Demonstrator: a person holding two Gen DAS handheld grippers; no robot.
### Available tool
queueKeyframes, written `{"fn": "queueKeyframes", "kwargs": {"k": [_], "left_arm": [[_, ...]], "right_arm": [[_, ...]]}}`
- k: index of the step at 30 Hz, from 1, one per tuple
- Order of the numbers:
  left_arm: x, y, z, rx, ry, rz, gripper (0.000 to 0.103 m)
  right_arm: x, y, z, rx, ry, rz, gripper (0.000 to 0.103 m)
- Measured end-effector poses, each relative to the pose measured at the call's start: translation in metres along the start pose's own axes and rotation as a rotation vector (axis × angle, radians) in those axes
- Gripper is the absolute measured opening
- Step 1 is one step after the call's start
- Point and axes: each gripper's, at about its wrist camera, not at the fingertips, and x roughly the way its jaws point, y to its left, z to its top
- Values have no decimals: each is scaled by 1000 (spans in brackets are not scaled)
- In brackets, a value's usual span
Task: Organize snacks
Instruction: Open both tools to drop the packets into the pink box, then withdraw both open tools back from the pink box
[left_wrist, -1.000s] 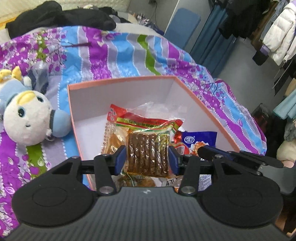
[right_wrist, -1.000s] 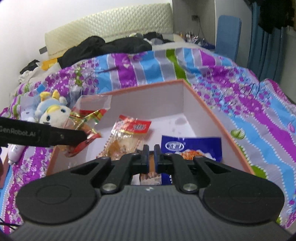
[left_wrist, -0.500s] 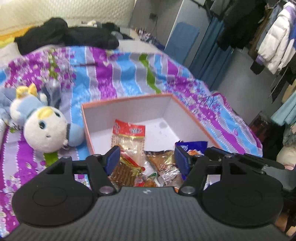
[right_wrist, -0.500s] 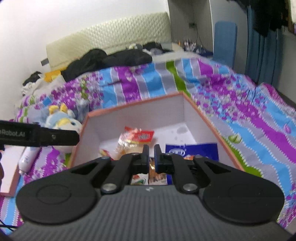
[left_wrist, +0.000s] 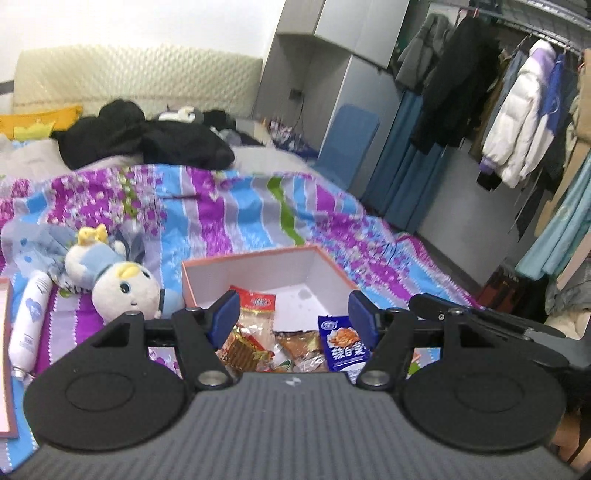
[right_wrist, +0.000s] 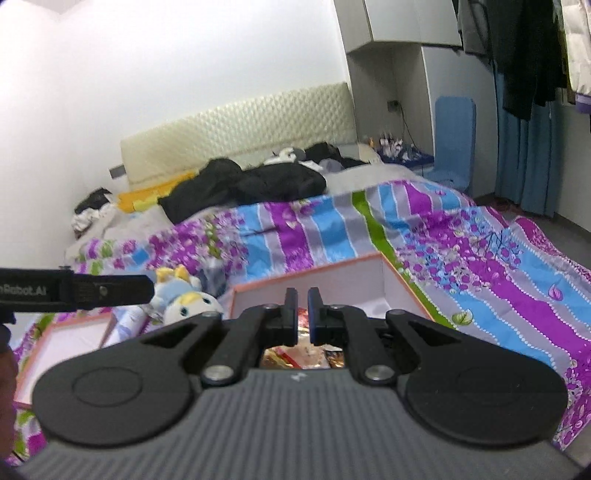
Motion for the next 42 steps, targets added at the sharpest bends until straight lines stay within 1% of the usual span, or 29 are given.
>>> {"fn": "queueKeyframes", "kwargs": {"k": [4, 8, 12, 15, 18, 20, 24, 28, 30, 36, 40, 41, 42], "left_arm": [[-33, -5, -5, 0, -37, 2, 70], [-52, -10, -18, -15, -56, -11, 70], [-67, -9, -36, -31, -59, -4, 70], [-76, -12, -52, 7, -67, 42, 70], [-83, -10, -70, 6, -60, 55, 70], [-86, -6, -83, -7, -55, 69, 70], [-88, 1, -110, -36, -30, 78, 70], [-87, 6, -133, -55, -12, 91, 70], [-86, 11, -143, -69, -2, 104, 70], [-84, 20, -155, -81, 13, 130, 70], [-82, 20, -154, -71, 16, 137, 70], [-82, 19, -154, -68, 13, 138, 70], [-82, 19, -153, -63, 10, 139, 70]], "right_arm": [[-29, 10, 0, -11, -35, 5, 8], [-50, 13, -11, 6, -27, 11, 9], [-71, 15, -25, 2, -24, 14, 9], [-87, 14, -36, -7, -20, -5, 9], [-99, 8, -53, 18, -2, 16, 9], [-105, 6, -65, 17, 10, 0, 9], [-109, -1, -90, 62, 50, 5, 9], [-108, 2, -106, 41, 64, -20, 9], [-108, 2, -110, 41, 58, -26, 9], [-103, 3, -109, 22, 46, -35, 9], [-97, 5, -110, 4, 42, -40, 11], [-97, 5, -110, 4, 49, -41, 12], [-95, 4, -110, 6, 63, -42, 24]]}}
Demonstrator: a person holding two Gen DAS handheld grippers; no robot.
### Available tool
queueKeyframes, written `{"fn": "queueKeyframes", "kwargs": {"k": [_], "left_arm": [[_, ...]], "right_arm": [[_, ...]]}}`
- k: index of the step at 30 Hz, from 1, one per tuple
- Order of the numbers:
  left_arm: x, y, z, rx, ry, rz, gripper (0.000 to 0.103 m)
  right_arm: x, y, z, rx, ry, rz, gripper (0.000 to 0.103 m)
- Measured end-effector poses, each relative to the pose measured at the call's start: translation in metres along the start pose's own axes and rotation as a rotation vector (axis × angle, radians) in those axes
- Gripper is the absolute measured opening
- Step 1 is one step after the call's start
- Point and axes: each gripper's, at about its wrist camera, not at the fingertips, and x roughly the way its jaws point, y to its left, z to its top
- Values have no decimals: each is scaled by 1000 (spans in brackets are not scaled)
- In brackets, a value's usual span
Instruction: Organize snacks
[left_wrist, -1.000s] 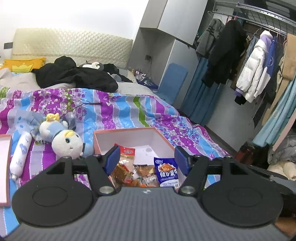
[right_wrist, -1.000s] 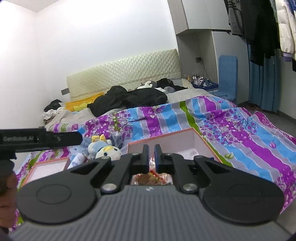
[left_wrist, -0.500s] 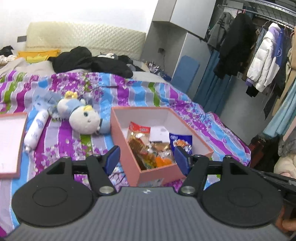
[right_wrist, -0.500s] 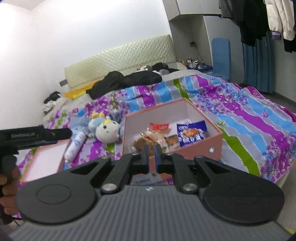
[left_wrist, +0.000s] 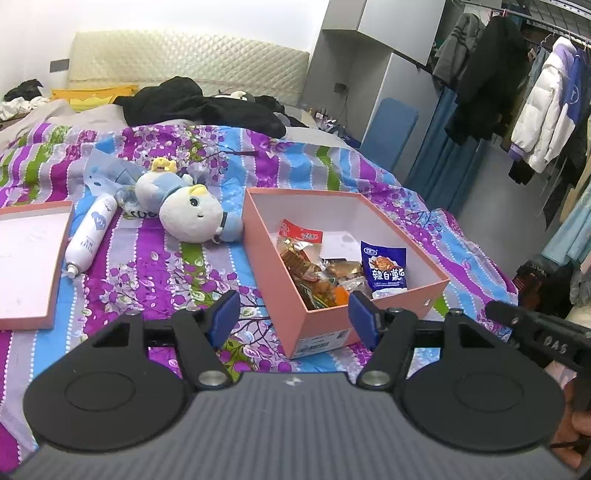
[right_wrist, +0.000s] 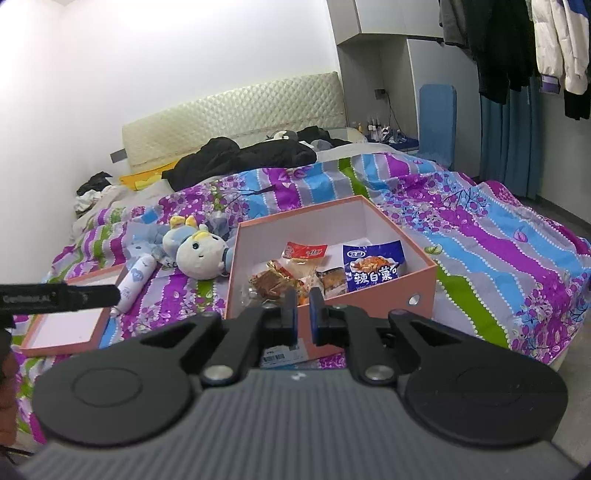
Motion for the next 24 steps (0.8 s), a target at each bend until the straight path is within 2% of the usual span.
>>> {"fn": "queueKeyframes", "kwargs": {"k": [1, 2, 3, 4, 5, 11, 24], "left_arm": [[0, 0, 0, 4, -1, 2, 70], [-1, -1, 1, 7, 0, 4, 70], [-2, -2, 1, 7, 0, 6, 70], [-2, -1, 1, 7, 1, 8, 70], [-2, -2, 1, 8, 2, 7, 70], [-4, -5, 1, 21, -6, 15, 76], [-11, -9, 1, 45, -13, 9, 82]], "right_arm": [[2, -1, -1, 0, 7, 2, 35], [2, -2, -2, 1, 3, 3, 63], [0, -1, -2, 1, -9, 1, 85], [-1, -1, -3, -1, -20, 0, 90], [0, 0, -3, -9, -20, -7, 88], [3, 0, -2, -20, -4, -4, 88], [0, 0, -2, -23, -23, 1, 88]]}}
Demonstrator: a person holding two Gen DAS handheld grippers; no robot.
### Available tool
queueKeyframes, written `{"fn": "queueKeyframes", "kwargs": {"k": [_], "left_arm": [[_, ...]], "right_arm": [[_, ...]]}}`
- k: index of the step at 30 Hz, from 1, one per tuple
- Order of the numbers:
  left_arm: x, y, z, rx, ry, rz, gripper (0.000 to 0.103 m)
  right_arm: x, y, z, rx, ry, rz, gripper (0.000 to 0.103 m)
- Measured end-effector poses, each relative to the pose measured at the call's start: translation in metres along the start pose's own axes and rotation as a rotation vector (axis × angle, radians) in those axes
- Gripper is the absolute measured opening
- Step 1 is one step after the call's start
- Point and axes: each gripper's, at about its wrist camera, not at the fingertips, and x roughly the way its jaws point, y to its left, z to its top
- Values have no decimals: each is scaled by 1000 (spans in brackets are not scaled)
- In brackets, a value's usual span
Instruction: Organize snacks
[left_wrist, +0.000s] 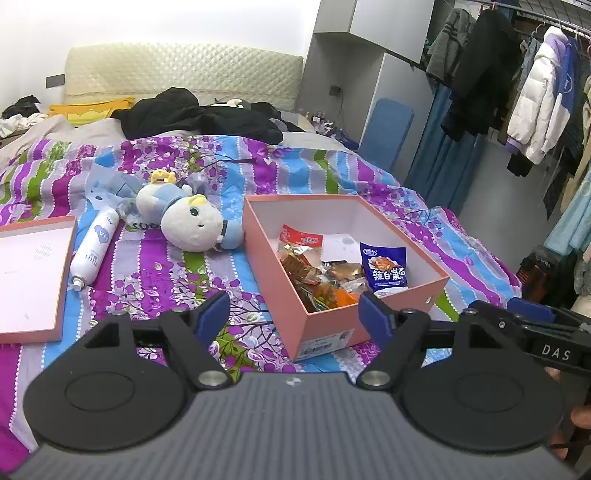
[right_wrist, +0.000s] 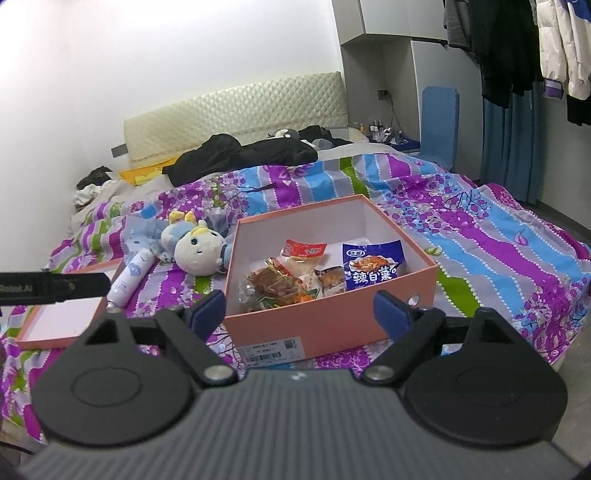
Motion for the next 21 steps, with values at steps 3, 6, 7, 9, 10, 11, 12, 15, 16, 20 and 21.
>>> {"fn": "queueKeyframes", "kwargs": {"k": [3, 6, 7, 9, 10, 11, 12, 15, 16, 20, 21], "left_arm": [[-1, 0, 1, 0, 3, 13, 85], [-2, -1, 2, 2, 3, 27, 89], [-3, -1, 2, 5, 3, 30, 92], [-3, -2, 2, 13, 3, 33, 93], [-3, -2, 3, 16, 3, 34, 96], [-3, -2, 3, 17, 0, 36, 98], [-4, -2, 3, 18, -2, 34, 98], [-4, -3, 5, 19, 5, 28, 100], [-3, -3, 6, 23, 10, 35, 100], [-1, -5, 8, 22, 23, 25, 100], [-1, -6, 8, 21, 24, 24, 100]], "right_arm": [[-1, 3, 1, -13, -2, 2, 88], [-2, 5, 2, -32, -5, 7, 88], [-2, 6, 2, -34, -5, 6, 88], [-3, 6, 2, -31, -8, 12, 88], [-3, 6, 2, -28, -9, 13, 88], [-3, 5, 3, -25, -11, 15, 88], [-4, 6, 3, -24, -14, 16, 88], [-5, 7, 5, -28, -25, 12, 88], [-5, 8, 6, -30, -28, 11, 88], [-4, 9, 6, -36, -31, 11, 88], [-4, 9, 6, -34, -30, 12, 88]]}}
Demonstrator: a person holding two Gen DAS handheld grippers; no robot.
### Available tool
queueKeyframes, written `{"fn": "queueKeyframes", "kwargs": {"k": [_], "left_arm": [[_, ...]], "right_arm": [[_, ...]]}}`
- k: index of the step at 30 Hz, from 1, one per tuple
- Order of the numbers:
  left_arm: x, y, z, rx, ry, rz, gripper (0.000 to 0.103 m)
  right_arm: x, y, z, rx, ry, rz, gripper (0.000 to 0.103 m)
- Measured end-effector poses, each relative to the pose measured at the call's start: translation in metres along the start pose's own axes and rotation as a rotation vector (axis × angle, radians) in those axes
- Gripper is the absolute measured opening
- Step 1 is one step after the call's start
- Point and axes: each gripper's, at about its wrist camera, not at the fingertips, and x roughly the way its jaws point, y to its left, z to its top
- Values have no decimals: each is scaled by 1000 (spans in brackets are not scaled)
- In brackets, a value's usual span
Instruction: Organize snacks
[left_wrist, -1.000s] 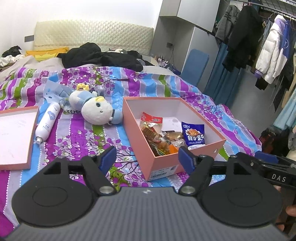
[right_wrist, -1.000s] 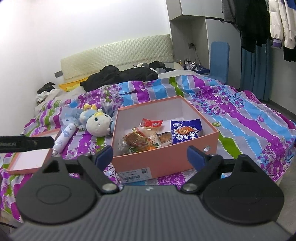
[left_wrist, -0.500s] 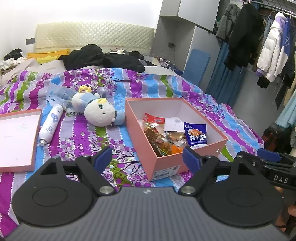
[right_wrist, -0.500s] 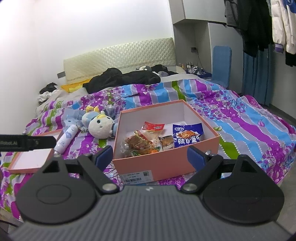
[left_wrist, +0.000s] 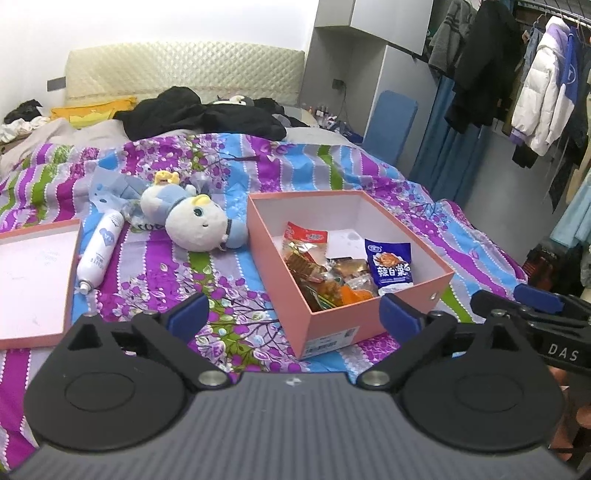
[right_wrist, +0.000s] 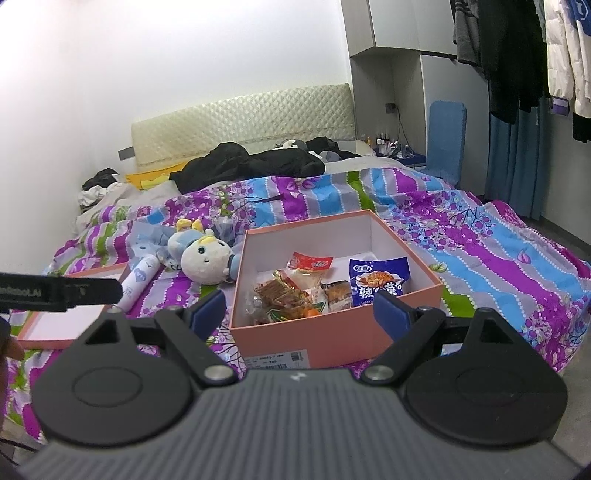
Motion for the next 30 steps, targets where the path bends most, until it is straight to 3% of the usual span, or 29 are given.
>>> {"fn": "queueKeyframes", "kwargs": {"k": [16, 30], "left_arm": [[-2, 0, 10, -1, -11, 24, 102], [-7, -3, 16, 5, -11, 3, 102]], "right_arm": [[0, 1, 6, 12, -6, 2, 88], [-1, 2, 13, 19, -15, -1, 88]]}}
